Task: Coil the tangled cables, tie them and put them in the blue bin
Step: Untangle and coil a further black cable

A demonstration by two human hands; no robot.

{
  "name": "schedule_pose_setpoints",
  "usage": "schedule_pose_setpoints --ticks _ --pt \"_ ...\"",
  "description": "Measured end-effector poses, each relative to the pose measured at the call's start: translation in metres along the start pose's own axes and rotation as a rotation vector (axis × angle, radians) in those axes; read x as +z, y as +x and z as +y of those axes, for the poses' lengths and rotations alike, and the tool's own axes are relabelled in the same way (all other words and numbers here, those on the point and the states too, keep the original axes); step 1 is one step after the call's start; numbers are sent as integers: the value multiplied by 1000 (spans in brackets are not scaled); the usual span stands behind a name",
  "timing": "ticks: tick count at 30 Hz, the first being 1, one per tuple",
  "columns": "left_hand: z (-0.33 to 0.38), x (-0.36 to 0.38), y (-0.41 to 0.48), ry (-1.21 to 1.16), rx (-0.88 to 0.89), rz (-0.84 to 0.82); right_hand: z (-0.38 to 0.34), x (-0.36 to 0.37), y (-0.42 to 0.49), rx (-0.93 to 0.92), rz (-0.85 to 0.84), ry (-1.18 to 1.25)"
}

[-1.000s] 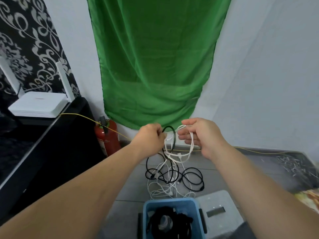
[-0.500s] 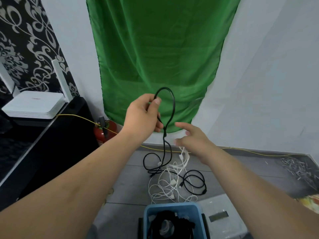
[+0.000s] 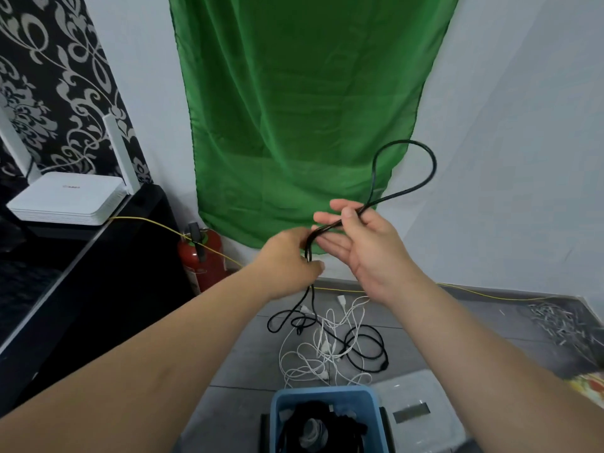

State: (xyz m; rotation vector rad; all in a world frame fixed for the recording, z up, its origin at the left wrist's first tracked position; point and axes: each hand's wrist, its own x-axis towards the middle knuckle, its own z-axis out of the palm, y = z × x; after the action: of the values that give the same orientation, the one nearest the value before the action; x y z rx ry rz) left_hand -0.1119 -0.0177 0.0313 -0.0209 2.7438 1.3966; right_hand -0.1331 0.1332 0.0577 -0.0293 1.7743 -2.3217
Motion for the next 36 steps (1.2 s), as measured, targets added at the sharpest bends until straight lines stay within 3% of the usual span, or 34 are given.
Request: schedule_pose_setpoints --ticks 3,6,10,13,18,22,24,27,30,32,34,36 --pt "-14 6 4 162 -32 50 -11 1 -3 58 3 259" --pt "-32 11 6 334 -105 -76 -22 -7 -2 100 21 538" --pt "-34 14 7 93 -146 -104 -29 -23 5 102 120 712" --pt "-14 7 13 -40 -66 85 -26 -32 8 154 103 456" --pt "22 -8 9 -210 105 268 -12 -26 5 225 -85 -38" --pt "26 -12 6 -155 110 319 -4 -19 1 346 105 -611" --pt "23 -12 5 -150 85 314 4 -22 -1 413 27 -829" --pt "23 -11 4 -266 54 267 10 -17 -5 475 -162 -682" --pt "26 -12 3 -370 36 265 7 -11 -4 382 -226 -556" --pt "28 -15 4 -505 -2 298 3 -12 -5 418 -351 -474" --pt "30 -19 5 -648 -52 354 4 -19 -7 497 -459 -572" --pt "30 -26 7 -778 -104 405 10 -25 -10 513 -503 -873"
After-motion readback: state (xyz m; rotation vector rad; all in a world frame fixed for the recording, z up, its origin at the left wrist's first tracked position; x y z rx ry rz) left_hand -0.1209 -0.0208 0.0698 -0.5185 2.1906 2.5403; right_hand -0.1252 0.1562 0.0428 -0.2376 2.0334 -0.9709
